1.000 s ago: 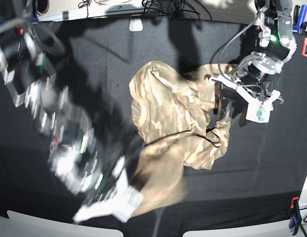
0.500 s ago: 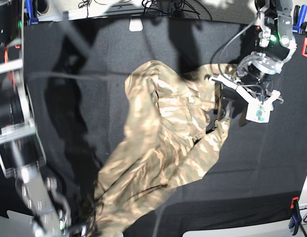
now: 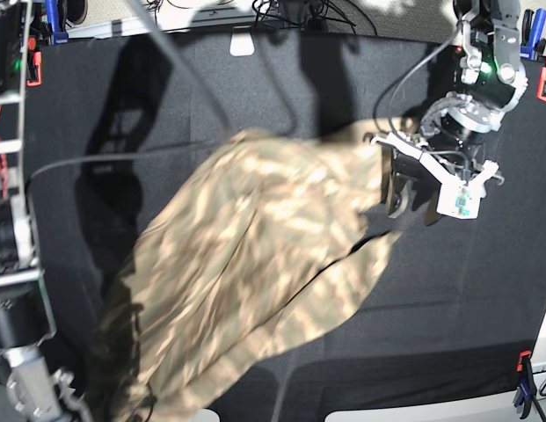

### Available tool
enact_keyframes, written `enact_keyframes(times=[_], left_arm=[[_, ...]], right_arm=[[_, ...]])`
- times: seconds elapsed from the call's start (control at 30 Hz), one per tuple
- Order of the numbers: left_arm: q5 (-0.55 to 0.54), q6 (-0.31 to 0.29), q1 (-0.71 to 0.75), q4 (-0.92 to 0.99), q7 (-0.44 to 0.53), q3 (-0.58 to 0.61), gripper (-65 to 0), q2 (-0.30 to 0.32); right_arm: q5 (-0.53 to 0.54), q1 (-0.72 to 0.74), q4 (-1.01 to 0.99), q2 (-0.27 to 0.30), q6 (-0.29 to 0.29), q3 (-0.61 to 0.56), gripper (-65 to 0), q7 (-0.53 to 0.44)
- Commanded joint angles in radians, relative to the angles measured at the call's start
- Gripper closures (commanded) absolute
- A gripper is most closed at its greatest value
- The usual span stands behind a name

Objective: Layout the t-shirt on the table in an organized manner, then fold the t-shirt properly
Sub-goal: 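Drag the grasped fabric with the right gripper away from the left gripper, then release the fabric and move the right gripper to the shirt's middle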

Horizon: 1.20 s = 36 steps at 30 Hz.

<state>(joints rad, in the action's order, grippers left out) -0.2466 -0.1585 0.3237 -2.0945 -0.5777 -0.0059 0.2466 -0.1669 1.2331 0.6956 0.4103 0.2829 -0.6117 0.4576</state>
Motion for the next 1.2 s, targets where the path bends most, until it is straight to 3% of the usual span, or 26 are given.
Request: enact_keyframes(times=[0.0,0.2,0.33,0.43,0.53,0.63,0.67,0.77,0.8,1.0,1.17], left_arm=[[-0.005,0.002,-0.005,-0.019,0.024,-0.001,-31.2,0.003],[-0.006,0.002,-0.005,-0.019,0.024,-0.001,-31.2,0.003],[-0.006,0.002,-0.005,-0.019,0.024,-0.001,-31.1,0.003],[-0.006,0.002,-0.005,-0.019,0.024,-0.001,-31.2,0.003],[-0.006,0.002,-0.005,-0.019,0.024,-0.001,-31.1,0.003],[-0.006,0.002,-0.005,-0.019,0.025,-0.001,-31.1,0.003],[-0.006,0.002,-0.005,-0.019,0.025,-0.001,-31.1,0.003],[-0.005,0.002,-0.005,-0.019,0.024,-0.001,-31.2,0.003],[-0.005,0.002,-0.005,-0.019,0.024,-0.001,-31.2,0.003],[-0.005,0.002,-0.005,-0.019,0.025,-0.001,-31.1,0.003],[-0.005,0.002,-0.005,-0.019,0.024,-0.001,-31.2,0.003]], right_arm=[[-0.010,0.050,0.014,0.002,-0.023,0.010,0.0,-0.019],[0.025,0.041,0.014,0.002,-0.023,0.010,0.0,-0.016],[0.018,0.041,0.014,0.003,-0.023,0.010,-23.3,-0.031],[0.026,0.041,0.014,0.002,-0.023,0.010,-30.1,-0.031],[0.149,0.041,0.014,0.002,-0.022,0.010,-30.0,0.040],[0.391,0.038,0.015,0.002,-0.019,0.010,-29.9,0.187],[0.459,0.031,0.015,0.002,0.003,0.010,-29.9,0.220],[0.555,-0.020,0.027,0.002,0.187,0.010,-29.9,0.237],[0.572,-0.046,0.038,0.002,0.224,0.010,-29.9,0.237],[0.586,-0.266,0.209,0.006,0.315,0.010,-29.9,0.227],[0.585,-0.466,0.537,0.011,0.320,0.010,-29.8,0.245]])
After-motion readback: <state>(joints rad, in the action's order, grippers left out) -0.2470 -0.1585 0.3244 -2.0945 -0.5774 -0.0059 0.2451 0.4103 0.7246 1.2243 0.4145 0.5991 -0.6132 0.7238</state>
